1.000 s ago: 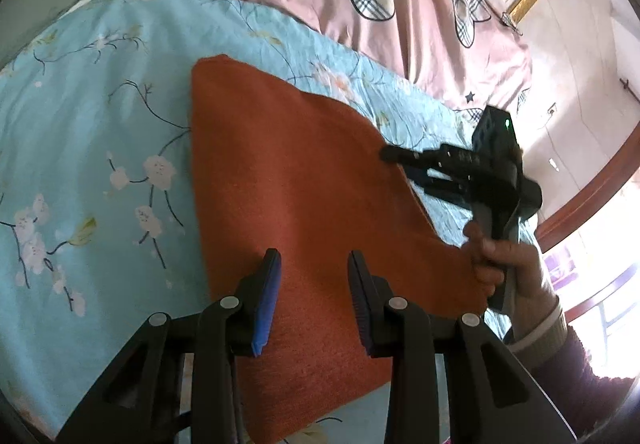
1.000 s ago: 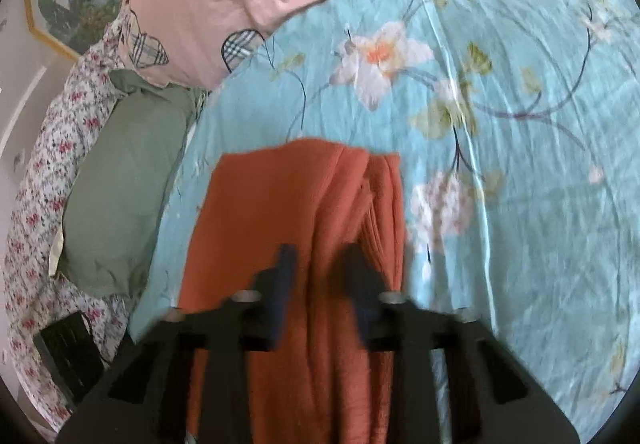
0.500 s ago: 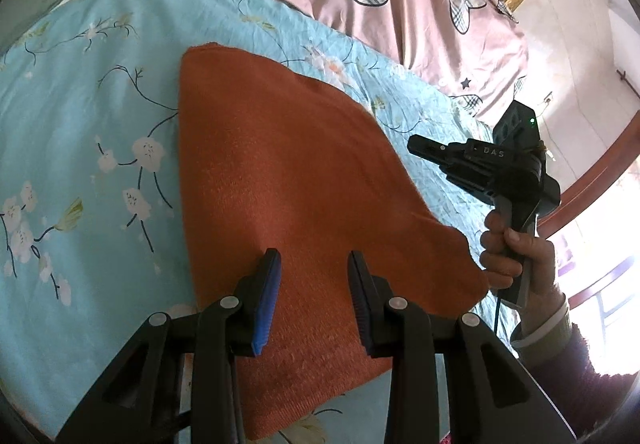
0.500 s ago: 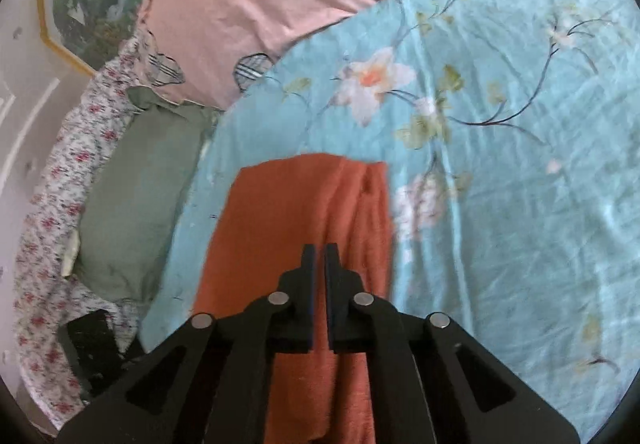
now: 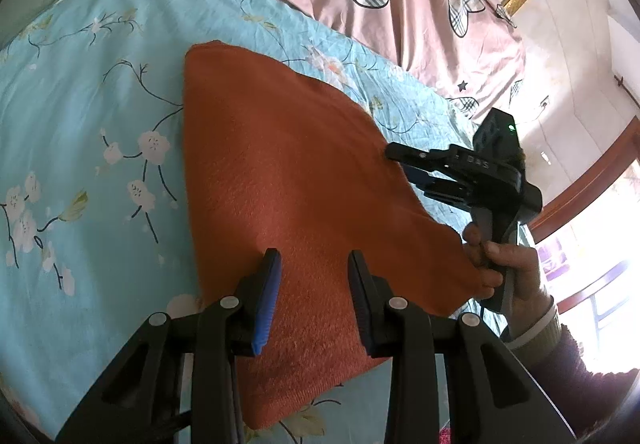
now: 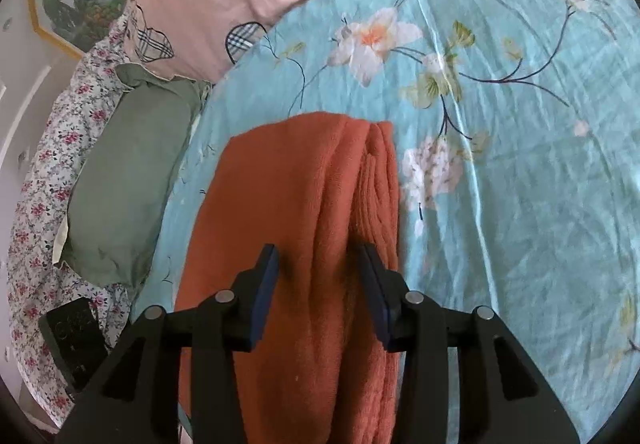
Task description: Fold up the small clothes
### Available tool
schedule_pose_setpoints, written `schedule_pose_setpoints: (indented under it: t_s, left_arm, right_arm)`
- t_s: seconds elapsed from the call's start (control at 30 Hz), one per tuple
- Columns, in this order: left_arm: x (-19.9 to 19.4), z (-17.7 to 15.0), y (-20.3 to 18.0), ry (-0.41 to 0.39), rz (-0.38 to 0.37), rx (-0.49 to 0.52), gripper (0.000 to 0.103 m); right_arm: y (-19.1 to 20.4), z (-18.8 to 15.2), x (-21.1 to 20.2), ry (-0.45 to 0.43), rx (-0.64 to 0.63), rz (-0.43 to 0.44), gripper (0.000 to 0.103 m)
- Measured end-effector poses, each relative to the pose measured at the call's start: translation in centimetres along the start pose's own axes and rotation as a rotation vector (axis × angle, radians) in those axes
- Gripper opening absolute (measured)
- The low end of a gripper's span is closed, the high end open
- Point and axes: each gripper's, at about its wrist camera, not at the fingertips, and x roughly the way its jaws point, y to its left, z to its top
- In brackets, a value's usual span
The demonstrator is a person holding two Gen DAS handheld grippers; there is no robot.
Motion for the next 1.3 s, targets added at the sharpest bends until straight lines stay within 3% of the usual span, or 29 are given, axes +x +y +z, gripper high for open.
schedule_pose_setpoints:
  t_s: [0.03,0.1,0.13,0.27,0.33,0.47,0.63,0.73,0.77,0.83,0.87,0.97,1.03,1.1,1.23,1.3]
  left_arm:
    - [0.0,0.0,0.0,0.002,0.001,0.001,0.034]
    - [0.2,0.1,-0.1,0.005,0.006,0.003,0.034]
    - [0.2,0.2,-0.2,0.007,0.006,0.001,0.034]
    - [0.0,0.3,-0.7,0.010,0.001,0.014,0.034]
    - [0.2,0.1,-0.9,0.016,0.005,0.032,0.034]
    - [1.3,-0.3,-1.2,0.041,0.006,0.056,0.034]
    - [2.3,-1.1,-1.2,0.056,0.022,0.072,0.033]
    - [2.7,-1.5,-1.3,0.053,0.042,0.079,0.033]
    - [2.7,-1.6,-1.3,0.051,0.046,0.080,0.033]
    - [2.5,-1.7,-1.3,0.047,0.050,0.085,0.033]
    - [2.4,-1.8,-1.3,0.045,0.048,0.082,0.033]
    - [2.3,-1.9,-1.0,0.043,0.035,0.071,0.033]
    - [2.3,-1.9,-0.9,0.046,0.034,0.070,0.033]
    - [2.0,-2.1,-1.0,0.046,0.037,0.072,0.033]
    - [1.3,-2.9,-0.7,0.042,0.034,0.064,0.033]
    - [1.1,-3.6,-0.6,0.043,0.037,0.060,0.033]
  right_arm:
    - [0.0,0.3,0.3,0.003,-0.002,0.012,0.042]
    - [0.3,1.0,0.8,0.002,-0.004,0.027,0.012]
    - [0.4,1.4,0.9,0.002,-0.001,0.026,0.011]
    - [2.2,1.5,-3.2,-0.126,-0.027,0.095,0.011]
    - [2.6,0.8,-4.3,-0.152,-0.072,0.038,0.011]
    - [0.2,-0.1,-1.6,-0.054,-0.066,-0.123,0.011]
    - [-1.1,-0.4,-0.4,-0.046,-0.048,-0.163,0.012]
    - [-0.5,-0.3,-1.3,-0.053,-0.034,-0.215,0.027]
    - [0.1,-0.5,-2.2,-0.067,-0.033,-0.231,0.027]
    - [2.3,-1.3,-4.4,-0.110,-0.062,-0.203,0.027]
    - [3.9,-2.2,-5.6,-0.134,-0.081,-0.149,0.028]
    - [6.5,-4.8,-5.1,-0.080,-0.145,-0.092,0.037]
    - [6.6,-6.4,-3.5,-0.022,-0.174,-0.135,0.037]
    - [5.1,-7.5,-2.0,0.016,-0.167,-0.233,0.035]
    - [2.4,-8.0,-2.5,-0.024,-0.090,-0.194,0.017]
    - [2.1,-8.0,-3.0,-0.033,-0.071,-0.194,0.017]
